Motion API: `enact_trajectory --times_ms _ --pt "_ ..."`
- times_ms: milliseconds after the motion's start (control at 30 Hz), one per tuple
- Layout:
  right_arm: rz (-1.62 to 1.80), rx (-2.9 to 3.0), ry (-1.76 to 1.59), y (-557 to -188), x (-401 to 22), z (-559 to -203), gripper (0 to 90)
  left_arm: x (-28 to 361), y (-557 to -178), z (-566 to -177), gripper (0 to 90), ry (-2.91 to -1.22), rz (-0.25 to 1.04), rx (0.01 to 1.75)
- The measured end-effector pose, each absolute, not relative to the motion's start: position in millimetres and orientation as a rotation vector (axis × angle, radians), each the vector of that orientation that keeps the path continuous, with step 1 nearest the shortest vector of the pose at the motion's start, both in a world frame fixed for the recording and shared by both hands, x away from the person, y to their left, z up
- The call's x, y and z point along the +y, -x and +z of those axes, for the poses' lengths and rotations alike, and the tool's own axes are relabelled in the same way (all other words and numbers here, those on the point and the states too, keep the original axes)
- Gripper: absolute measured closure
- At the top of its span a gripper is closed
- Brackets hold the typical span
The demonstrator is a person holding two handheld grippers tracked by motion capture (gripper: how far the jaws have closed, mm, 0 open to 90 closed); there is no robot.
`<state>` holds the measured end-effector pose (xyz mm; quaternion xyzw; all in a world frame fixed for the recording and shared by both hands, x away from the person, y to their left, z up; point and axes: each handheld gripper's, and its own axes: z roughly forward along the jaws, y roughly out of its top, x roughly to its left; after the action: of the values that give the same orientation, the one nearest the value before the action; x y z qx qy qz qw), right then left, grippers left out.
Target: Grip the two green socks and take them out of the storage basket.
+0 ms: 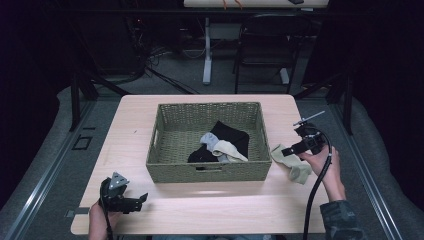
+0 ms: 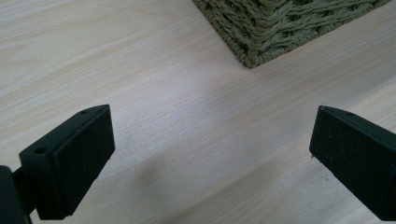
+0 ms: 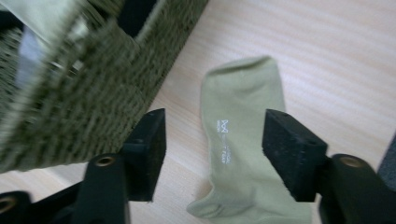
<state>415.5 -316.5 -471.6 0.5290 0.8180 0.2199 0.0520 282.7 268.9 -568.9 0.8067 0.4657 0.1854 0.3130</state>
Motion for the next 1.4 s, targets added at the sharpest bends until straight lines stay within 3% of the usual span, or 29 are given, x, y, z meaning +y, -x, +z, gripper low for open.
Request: enact_trajectory --times_ms 133,367,833,1400 --pt "0.697 2.483 -1.566 -416 -314 -450 25.3 269 -283 -569 0.0 -2.125 0.487 1.230" --pt "0.735 2.484 -1.477 -419 -300 -417 15.8 269 -283 -569 0.0 -2.124 0.488 1.229" --pt "0.695 2.570 -1.290 -435 -237 -381 9.4 269 -282 -569 0.0 -2.124 0.485 1.227" --pt "0.661 2.692 -1.162 -454 -167 -395 9.3 270 -283 -569 0.0 -2.122 0.482 1.224"
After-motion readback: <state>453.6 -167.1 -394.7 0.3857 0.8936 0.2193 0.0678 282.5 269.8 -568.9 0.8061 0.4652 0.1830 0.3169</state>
